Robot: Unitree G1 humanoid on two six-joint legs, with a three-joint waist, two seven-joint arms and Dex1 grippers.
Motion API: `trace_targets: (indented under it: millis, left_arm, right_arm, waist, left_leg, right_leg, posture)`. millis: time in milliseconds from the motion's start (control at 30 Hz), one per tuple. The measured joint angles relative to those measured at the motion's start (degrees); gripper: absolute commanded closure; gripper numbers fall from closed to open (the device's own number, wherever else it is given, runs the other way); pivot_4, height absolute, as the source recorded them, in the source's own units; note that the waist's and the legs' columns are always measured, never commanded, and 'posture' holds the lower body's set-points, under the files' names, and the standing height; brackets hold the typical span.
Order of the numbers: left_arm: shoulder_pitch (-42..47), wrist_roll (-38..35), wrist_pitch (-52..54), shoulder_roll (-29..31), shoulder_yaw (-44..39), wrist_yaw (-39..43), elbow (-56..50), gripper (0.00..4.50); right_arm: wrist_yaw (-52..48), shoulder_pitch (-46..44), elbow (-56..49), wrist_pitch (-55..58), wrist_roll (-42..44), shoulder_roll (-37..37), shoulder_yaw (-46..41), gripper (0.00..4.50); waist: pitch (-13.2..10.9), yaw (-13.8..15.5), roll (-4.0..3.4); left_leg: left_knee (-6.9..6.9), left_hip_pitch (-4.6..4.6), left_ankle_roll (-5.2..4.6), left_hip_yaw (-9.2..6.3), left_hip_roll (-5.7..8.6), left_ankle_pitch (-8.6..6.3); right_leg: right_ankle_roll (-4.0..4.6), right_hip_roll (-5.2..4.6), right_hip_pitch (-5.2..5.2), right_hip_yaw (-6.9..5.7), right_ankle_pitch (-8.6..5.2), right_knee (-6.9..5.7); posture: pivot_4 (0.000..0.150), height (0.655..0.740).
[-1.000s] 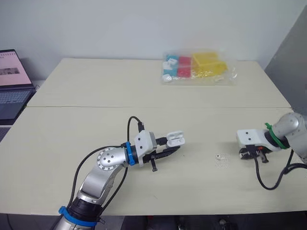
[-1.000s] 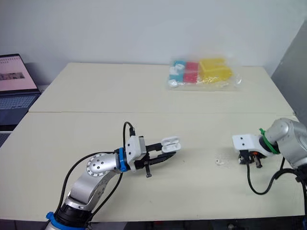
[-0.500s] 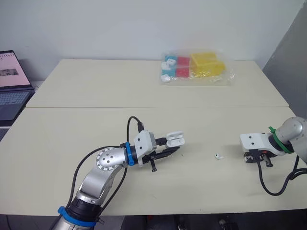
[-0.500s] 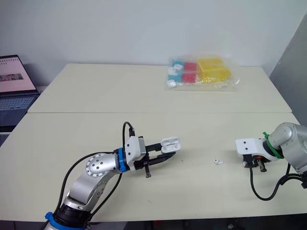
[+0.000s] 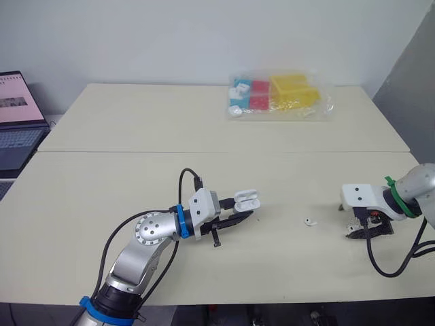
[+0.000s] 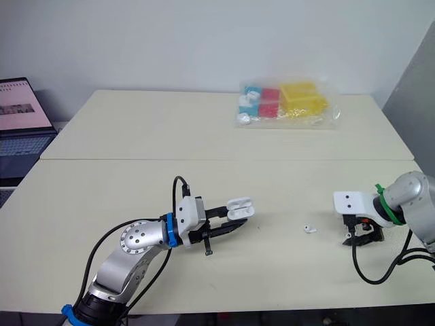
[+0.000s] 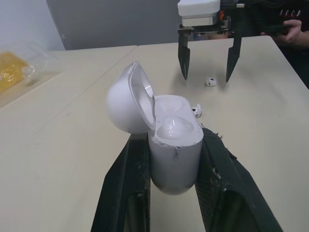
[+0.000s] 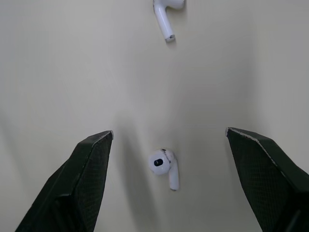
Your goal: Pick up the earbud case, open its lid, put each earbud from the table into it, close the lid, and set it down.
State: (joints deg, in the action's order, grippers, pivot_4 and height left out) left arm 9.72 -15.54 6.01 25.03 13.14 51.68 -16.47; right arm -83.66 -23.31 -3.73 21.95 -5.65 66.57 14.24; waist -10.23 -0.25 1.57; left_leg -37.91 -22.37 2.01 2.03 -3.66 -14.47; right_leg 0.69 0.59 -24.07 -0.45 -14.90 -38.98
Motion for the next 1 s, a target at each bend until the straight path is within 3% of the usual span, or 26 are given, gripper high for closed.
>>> trace_targets:
  millis: [633,767,1000]
  left_arm:
    - [-0.1,0.5,0.0,-0.5,0.0,-1.4,0.0,3.67]
    - [-0.1,0.5,0.0,-0.5,0.0,-1.4,0.0,3.67]
    - [-0.1,0.5,0.0,-0.5,0.0,-1.5,0.0,3.67]
  right_arm:
    - [1.5,-1.0,1.3,-4.4,-6.7,-0.8,4.4,0.58]
    - [1.1,-1.0,1.9,-5.8,-6.8,-0.8,4.6,1.42]
    - [0.9,-1.1,2.3,-6.7,-7.3,-0.8,4.6,4.03]
  waist:
    - [0.0,0.0,0.00]
    - [0.0,0.0,0.00]
    - [0.0,-0.1,0.00]
  left_leg:
    - [0.01,0.01,0.00,-0.01,-0.01,0.00]
    - [0.00,0.00,0.00,0.00,0.00,0.00]
    - [-0.03,0.04,0.00,-0.01,0.00,0.00]
  right_leg:
    - [0.01,0.01,0.00,-0.03,-0.01,-0.01]
    - [0.01,0.01,0.00,-0.02,-0.01,0.00]
    - [-0.02,0.01,0.02,-0.01,0.01,-0.02]
  posture:
    - [0.150,0.7354]
    - [0.150,0.7354]
    - [0.150,0.7354]
